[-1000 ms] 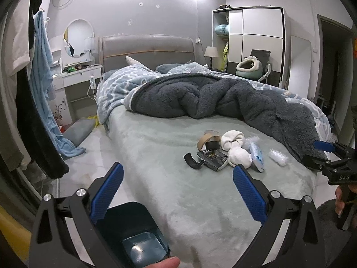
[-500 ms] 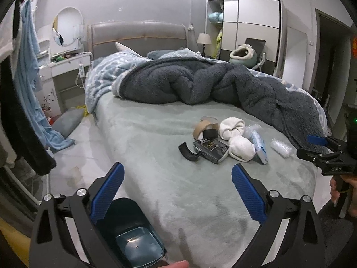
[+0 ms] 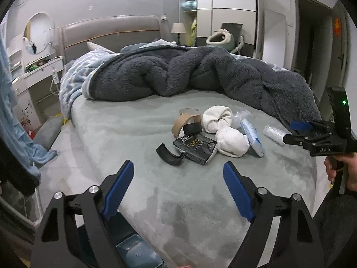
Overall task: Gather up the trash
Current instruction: 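Reach the right gripper to the clear bubble-wrap roll and close on it, then lift the bubble-wrap roll with the right gripper and carry it over the bin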
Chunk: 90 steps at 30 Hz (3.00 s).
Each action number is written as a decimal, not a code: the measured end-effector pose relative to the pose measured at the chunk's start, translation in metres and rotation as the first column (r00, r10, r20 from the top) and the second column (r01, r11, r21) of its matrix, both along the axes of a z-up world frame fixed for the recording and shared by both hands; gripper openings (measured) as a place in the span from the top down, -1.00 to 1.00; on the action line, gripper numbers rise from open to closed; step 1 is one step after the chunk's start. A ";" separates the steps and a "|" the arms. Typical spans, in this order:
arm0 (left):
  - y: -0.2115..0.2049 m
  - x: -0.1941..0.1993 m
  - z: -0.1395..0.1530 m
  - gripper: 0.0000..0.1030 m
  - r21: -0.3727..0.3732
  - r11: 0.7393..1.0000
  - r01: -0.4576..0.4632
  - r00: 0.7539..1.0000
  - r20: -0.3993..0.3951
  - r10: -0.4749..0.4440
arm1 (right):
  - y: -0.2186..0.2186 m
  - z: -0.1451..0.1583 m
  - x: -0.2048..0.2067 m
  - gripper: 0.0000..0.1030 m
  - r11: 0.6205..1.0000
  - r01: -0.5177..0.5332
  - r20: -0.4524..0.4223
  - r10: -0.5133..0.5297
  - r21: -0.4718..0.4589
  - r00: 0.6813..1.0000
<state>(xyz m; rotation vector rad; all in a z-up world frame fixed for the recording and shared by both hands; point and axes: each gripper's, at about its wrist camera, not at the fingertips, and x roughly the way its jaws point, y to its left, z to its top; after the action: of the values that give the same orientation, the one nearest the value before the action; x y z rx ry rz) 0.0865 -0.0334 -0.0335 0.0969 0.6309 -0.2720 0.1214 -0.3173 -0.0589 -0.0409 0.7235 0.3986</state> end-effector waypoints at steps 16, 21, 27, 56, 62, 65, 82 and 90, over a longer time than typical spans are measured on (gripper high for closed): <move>0.012 0.049 -0.027 -0.58 -0.063 0.985 0.159 0.984 -0.068 -0.163 | -0.014 -0.021 0.033 -0.17 0.999 0.042 -0.073 -0.041 0.018 0.996; 0.015 0.067 -0.038 -0.58 -0.066 0.979 0.193 0.977 -0.084 -0.198 | -0.009 -0.029 0.045 -0.03 0.998 0.056 -0.098 -0.058 -0.021 0.993; 0.014 0.088 -0.049 -0.56 -0.054 0.973 0.223 0.968 -0.104 -0.228 | -0.014 -0.040 0.054 0.23 0.997 0.066 -0.136 -0.070 -0.033 0.988; 0.024 0.099 -0.052 0.10 -0.097 0.986 0.136 0.976 -0.156 -0.150 | 0.039 0.021 0.031 0.29 0.998 -0.031 -0.038 0.033 0.062 0.999; 0.040 0.082 -0.033 0.10 -0.136 0.991 0.021 0.989 -0.145 -0.041 | 0.054 0.032 0.026 0.29 0.995 -0.057 -0.030 0.060 0.076 0.998; 0.046 0.071 -0.025 0.10 -0.129 0.991 -0.036 0.990 -0.139 0.018 | 0.060 0.036 0.024 0.29 0.993 -0.064 -0.034 0.067 0.096 0.997; 0.086 0.029 -0.020 0.09 -0.077 0.958 -0.277 0.951 -0.168 0.261 | 0.121 0.051 0.010 0.29 0.982 -0.165 -0.047 0.169 0.092 0.984; 0.101 0.018 -0.028 0.09 -0.005 0.943 -0.333 0.932 -0.150 0.329 | 0.153 0.054 0.006 0.29 0.975 -0.209 -0.050 0.212 0.074 0.976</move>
<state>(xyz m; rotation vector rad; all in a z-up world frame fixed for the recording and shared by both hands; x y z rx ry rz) 0.1042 0.0675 -0.0614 -0.0607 0.7782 0.0392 0.1276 -0.1643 -0.0052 -0.0421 0.7646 0.6294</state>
